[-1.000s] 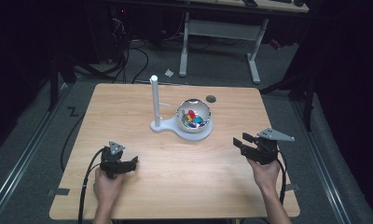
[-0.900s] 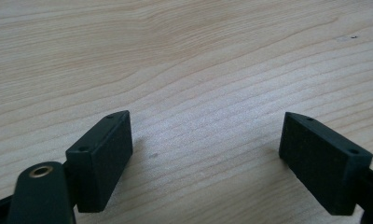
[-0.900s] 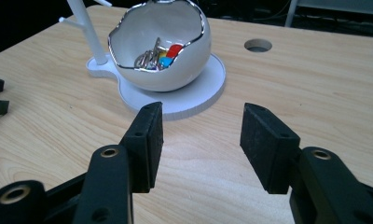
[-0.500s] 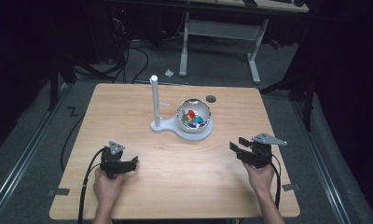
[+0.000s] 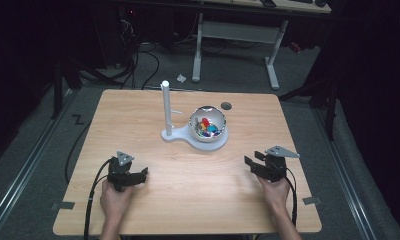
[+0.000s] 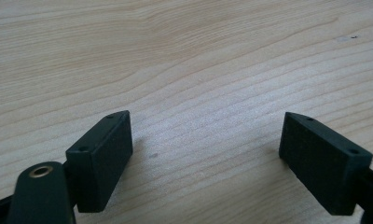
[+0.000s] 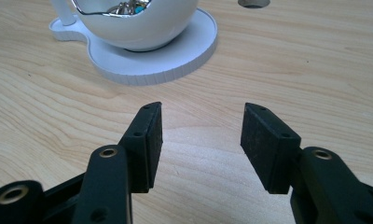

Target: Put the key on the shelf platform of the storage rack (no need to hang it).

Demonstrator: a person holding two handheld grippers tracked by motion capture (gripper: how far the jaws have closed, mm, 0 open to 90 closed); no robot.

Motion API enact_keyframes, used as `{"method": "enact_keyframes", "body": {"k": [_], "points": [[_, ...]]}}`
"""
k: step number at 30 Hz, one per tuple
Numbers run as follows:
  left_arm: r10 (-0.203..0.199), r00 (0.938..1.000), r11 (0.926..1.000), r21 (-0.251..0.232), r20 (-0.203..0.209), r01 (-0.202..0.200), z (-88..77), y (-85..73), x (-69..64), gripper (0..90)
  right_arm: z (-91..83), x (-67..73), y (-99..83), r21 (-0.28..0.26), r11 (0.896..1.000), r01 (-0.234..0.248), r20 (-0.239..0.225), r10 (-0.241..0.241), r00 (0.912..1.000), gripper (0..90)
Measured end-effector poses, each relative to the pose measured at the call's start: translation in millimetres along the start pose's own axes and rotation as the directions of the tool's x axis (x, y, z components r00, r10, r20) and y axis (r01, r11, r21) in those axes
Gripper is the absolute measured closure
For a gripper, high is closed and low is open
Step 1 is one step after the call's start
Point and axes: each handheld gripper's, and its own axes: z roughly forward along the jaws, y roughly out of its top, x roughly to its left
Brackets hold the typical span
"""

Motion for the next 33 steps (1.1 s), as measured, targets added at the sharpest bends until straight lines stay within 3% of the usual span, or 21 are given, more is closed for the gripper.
{"method": "enact_keyframes", "body": {"k": [11, 33], "points": [[0.000, 1.0000, 1.0000, 0.000, 0.000, 0.000, 0.0, 0.0, 0.0, 17.8, 9.5, -5.4, -12.8, 0.037, 0.999, -0.024, 0.019, 0.024, 0.9995, 48.5], [0.000, 1.0000, 1.0000, 0.001, 0.001, 0.000, -0.1, 0.0, 0.0, 17.8, 27.5, -11.0, -25.7, 0.108, 0.994, -0.022, 0.066, 0.015, 0.9977, 46.4]]}}
